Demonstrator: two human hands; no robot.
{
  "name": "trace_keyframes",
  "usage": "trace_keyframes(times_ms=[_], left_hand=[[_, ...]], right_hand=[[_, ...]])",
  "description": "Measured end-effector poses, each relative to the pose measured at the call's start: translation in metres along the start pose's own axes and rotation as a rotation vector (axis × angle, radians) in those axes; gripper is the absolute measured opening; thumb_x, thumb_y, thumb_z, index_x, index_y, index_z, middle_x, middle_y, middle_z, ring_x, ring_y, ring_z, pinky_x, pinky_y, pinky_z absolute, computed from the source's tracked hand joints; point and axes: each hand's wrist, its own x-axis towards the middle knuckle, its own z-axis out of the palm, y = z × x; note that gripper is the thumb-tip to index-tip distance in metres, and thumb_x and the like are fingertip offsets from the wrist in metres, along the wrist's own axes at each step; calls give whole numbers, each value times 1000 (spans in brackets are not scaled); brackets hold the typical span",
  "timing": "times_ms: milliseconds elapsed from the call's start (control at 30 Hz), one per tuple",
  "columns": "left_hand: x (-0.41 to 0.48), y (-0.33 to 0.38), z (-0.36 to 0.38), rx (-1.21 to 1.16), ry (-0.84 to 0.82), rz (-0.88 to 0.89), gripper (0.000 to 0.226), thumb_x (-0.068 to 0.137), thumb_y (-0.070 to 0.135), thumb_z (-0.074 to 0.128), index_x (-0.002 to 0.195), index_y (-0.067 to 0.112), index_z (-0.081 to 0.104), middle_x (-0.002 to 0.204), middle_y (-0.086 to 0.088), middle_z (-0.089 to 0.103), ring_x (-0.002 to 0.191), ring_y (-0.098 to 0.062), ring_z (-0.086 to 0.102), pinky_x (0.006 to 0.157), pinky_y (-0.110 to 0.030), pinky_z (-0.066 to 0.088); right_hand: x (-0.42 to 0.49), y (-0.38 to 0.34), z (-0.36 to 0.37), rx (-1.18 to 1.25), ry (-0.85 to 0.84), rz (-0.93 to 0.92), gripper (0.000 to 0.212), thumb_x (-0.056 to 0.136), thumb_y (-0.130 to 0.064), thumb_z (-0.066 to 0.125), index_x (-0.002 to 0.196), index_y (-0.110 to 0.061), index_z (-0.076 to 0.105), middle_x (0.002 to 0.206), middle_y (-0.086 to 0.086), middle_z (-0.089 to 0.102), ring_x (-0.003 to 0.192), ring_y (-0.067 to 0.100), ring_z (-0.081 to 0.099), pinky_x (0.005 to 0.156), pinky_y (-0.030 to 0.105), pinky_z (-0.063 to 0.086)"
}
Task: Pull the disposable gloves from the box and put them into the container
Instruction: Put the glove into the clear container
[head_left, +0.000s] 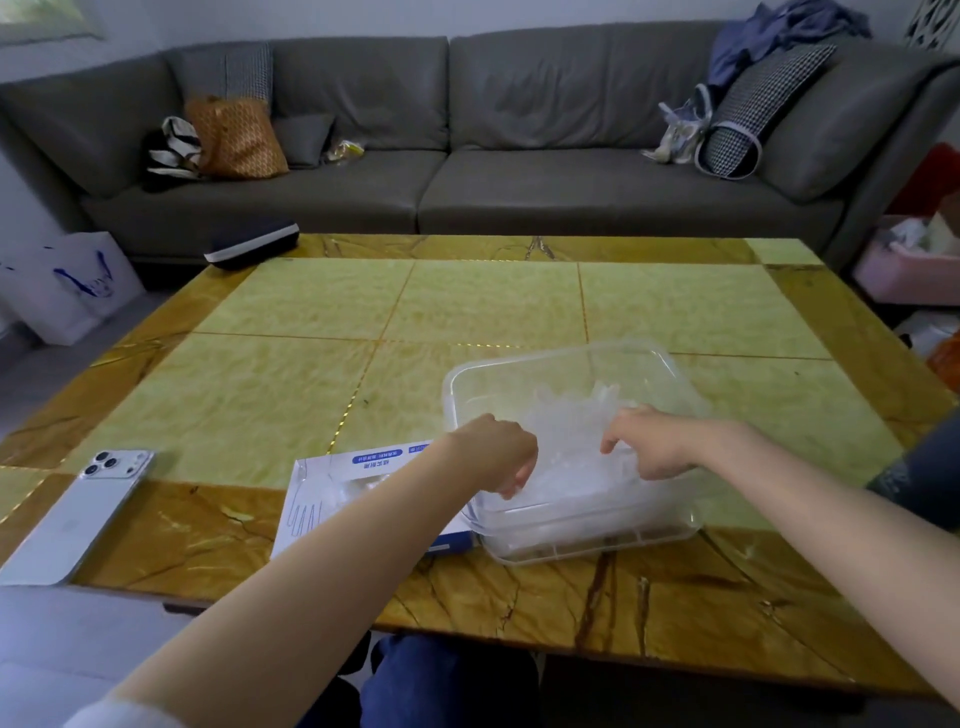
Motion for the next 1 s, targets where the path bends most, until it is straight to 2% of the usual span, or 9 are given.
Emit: trace_keyframes(times_ms=[67, 167, 233, 333, 433, 600, 833, 933, 1000], left_hand=[[5, 1, 0, -48, -65, -23, 30, 90, 0, 51, 113, 14, 64, 120, -8, 57, 105, -28, 55, 86, -29, 42], [6, 6, -6, -76, -23, -36, 36, 90, -5, 41, 117, 9, 62, 121, -9, 55, 100, -28, 56, 83, -31, 43], [9, 7, -6, -91, 79, -36, 32, 92, -2, 39, 116, 5, 59, 119, -10, 53, 99, -27, 54, 82, -31, 42], [21, 6, 3, -150, 68, -16, 26, 97, 9, 43, 120, 7, 54, 122, -11, 45, 109, -28, 50, 88, -36, 43], [32, 6, 15, -69, -96, -24, 32, 95, 22, 52, 124, 8, 52, 132, -12, 36, 116, -31, 45, 95, -42, 42], [45, 3, 27, 50, -192, -98, 46, 85, 20, 66, 126, 11, 47, 133, -12, 28, 114, -34, 48, 85, -40, 43], [46, 7, 31, 114, -283, -116, 50, 90, 8, 54, 137, 11, 38, 154, -20, 1, 106, -35, 59, 78, -36, 48], [38, 5, 20, 95, -270, -81, 47, 88, 15, 63, 132, 11, 45, 145, -16, 30, 108, -30, 56, 86, -35, 48], [29, 2, 9, 38, -204, -46, 49, 88, 22, 65, 132, 10, 46, 133, -11, 47, 111, -27, 53, 95, -35, 45]], right_hand=[[-5, -3, -12, 102, 9, -24, 59, 86, 5, 41, 140, -19, 42, 147, 4, 34, 137, 20, 31, 106, 27, 33], [-12, -13, -21, 370, 385, -102, 49, 88, 7, 40, 124, -20, 59, 131, -1, 55, 123, 13, 48, 96, 19, 37], [-9, -20, -16, 425, 514, -111, 36, 91, 1, 44, 111, -19, 67, 114, -3, 64, 107, 12, 57, 93, 25, 44], [5, -24, -1, 230, 228, -45, 22, 94, -18, 53, 112, -23, 64, 116, -3, 63, 102, 15, 58, 91, 32, 47], [17, -24, 8, 43, -8, 69, 40, 91, -21, 59, 130, -23, 50, 127, 3, 55, 110, 21, 55, 86, 28, 44], [27, -21, 5, -20, -100, 125, 71, 84, -9, 65, 143, -21, 27, 131, 10, 49, 103, 24, 55, 76, 28, 41], [26, -17, 7, -112, -73, 123, 76, 84, -7, 64, 145, -19, 21, 134, 12, 45, 109, 26, 55, 73, 26, 40], [23, -15, 6, -86, -77, 134, 72, 86, -15, 61, 145, -17, 21, 127, 10, 53, 95, 24, 58, 71, 29, 43], [17, -14, 2, -80, -66, 149, 62, 89, -22, 59, 143, -16, 28, 128, 8, 55, 99, 23, 59, 77, 29, 46]])
